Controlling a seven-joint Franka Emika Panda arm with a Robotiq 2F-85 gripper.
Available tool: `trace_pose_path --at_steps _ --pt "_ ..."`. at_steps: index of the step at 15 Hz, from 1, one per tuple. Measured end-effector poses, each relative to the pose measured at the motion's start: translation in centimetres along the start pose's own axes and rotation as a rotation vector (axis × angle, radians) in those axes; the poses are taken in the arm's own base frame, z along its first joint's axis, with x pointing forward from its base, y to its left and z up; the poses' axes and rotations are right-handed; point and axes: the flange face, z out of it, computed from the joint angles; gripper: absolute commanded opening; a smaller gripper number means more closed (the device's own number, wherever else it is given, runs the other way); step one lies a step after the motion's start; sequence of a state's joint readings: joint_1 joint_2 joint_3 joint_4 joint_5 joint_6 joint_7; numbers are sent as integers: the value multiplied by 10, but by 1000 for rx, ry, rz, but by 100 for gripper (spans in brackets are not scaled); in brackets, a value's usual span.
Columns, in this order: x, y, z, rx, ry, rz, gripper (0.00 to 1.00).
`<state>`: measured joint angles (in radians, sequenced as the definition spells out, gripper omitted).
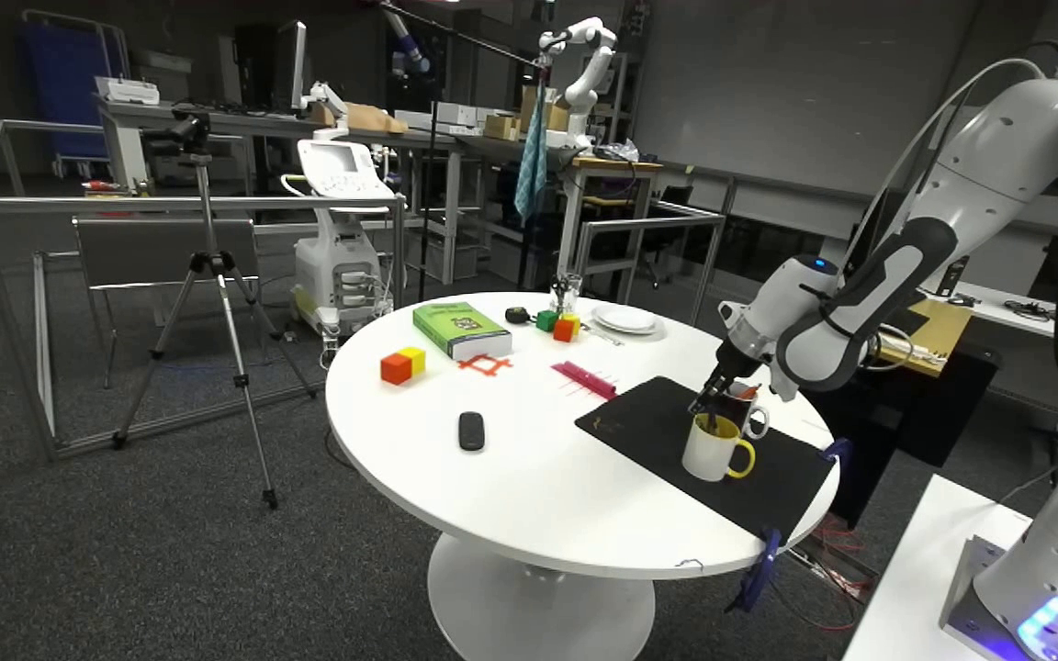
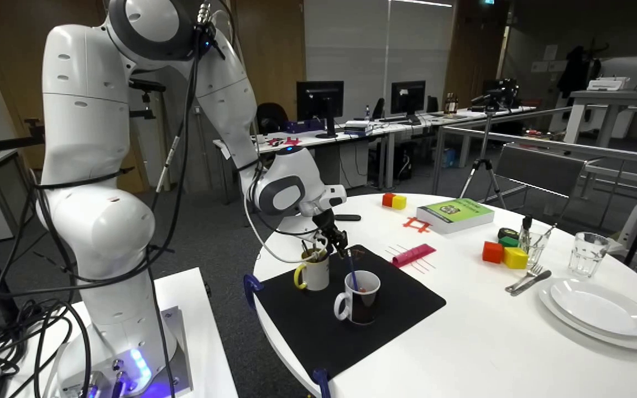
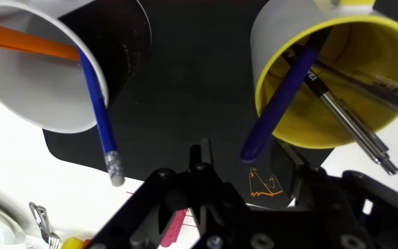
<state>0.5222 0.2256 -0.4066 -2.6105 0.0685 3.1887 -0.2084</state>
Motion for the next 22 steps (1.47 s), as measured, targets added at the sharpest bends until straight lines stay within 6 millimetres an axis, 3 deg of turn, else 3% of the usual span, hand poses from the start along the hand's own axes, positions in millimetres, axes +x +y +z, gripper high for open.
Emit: trace_pose_path --at_steps 4,10,18,22 --pt "0 -10 -2 -1 0 10 93" --pt "0 -25 -4 0 1 2 90" --pt "1 -34 -7 -2 6 -18 96" --pt "2 -35 -10 -7 11 -25 94"
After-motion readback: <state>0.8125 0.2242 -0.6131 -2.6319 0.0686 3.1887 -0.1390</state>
